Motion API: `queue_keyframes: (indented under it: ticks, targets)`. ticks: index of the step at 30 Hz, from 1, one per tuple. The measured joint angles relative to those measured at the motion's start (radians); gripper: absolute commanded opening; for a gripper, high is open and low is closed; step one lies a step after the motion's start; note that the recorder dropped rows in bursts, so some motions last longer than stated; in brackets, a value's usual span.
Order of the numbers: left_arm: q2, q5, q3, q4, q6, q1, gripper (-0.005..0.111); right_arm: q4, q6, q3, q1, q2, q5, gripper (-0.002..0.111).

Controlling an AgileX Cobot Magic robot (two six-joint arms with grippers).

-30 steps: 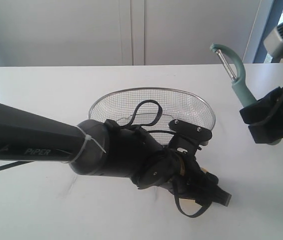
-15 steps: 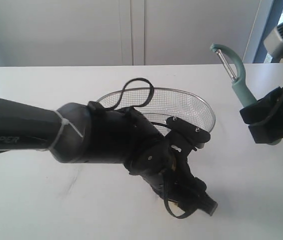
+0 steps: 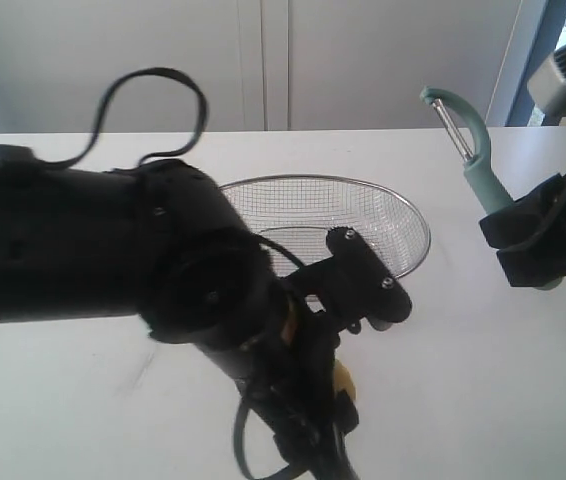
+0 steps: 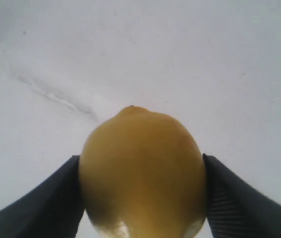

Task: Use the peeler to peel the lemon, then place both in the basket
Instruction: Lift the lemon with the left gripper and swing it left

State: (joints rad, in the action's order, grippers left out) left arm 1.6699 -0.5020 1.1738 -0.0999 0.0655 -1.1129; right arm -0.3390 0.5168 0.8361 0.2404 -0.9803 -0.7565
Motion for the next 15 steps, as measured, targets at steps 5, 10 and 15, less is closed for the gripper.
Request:
queue_keyframes:
  ticks: [5,10,15]
  targets:
    - [-0.171,0.204,-0.184,0.0,-0.025,0.0,0.0,0.0,0.0,0.0,0.0,0.0,0.0,0.0]
    - [-0.323,0.413,-0.358,-0.003,-0.066,0.0,0.0,0.0,0.0,0.0,0.0,0.0,0.0,0.0]
    - [-0.458,0.59,-0.471,-0.019,-0.158,0.008,0.0,0.0,0.0,0.0,0.0,0.0,0.0,0.0]
